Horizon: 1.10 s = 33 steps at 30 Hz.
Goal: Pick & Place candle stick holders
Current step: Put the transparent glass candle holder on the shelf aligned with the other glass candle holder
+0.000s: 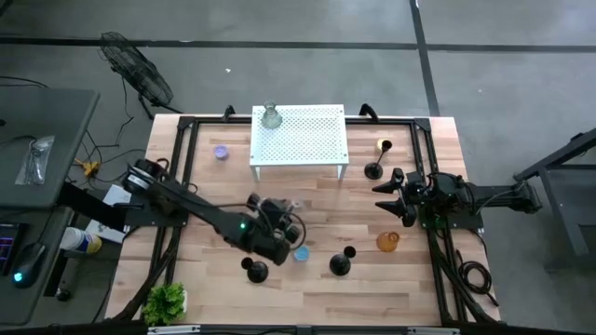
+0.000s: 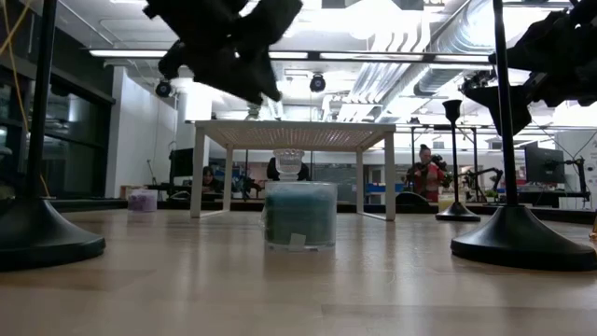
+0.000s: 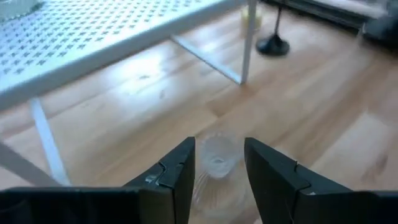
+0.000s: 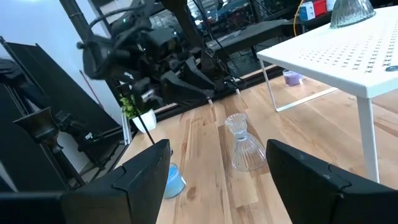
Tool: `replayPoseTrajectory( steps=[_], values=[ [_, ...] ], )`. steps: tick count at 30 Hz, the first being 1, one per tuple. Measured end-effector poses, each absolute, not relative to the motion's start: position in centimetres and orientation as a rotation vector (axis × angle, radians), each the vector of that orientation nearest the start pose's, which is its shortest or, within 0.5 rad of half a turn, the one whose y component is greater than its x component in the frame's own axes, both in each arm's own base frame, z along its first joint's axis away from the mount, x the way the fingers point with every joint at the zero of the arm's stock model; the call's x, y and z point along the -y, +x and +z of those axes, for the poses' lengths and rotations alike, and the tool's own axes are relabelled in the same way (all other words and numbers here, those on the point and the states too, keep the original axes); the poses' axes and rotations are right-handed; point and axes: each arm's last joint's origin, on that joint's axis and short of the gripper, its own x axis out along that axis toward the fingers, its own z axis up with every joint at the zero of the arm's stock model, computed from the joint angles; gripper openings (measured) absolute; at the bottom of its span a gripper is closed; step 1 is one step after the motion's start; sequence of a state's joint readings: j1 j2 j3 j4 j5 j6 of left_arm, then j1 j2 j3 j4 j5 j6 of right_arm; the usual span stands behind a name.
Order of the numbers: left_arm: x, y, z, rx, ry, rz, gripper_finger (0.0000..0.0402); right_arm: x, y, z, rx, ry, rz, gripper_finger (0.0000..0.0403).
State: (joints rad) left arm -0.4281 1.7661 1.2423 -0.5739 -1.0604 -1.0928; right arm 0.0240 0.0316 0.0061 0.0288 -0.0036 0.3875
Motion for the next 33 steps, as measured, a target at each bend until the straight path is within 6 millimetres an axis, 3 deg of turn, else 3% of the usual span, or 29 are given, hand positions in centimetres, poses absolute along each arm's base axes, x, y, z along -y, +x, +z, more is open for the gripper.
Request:
replayPoseTrajectory(
  steps=[9,15,22,33],
  values=[
    [13.3,34.6,17.3,-0.354,-0.3,0.904,0.0141,-0.3,10.0,16.5,-0.017,0.387,0.025,0.026],
    [14.0,35.6,15.3,-0.314,-0.323,0.899,0.0198,-0.3,10.0,16.5,-0.018,0.387,0.025,0.026],
    [13.5,36.0,14.4,-0.313,-0.311,0.92,0.0263,-0.3,10.1,16.4,-0.022,0.387,0.024,0.026],
    [13.3,36.1,13.6,-0.358,-0.298,0.915,0.0269,-0.3,10.1,16.4,-0.022,0.387,0.024,0.026]
  ],
)
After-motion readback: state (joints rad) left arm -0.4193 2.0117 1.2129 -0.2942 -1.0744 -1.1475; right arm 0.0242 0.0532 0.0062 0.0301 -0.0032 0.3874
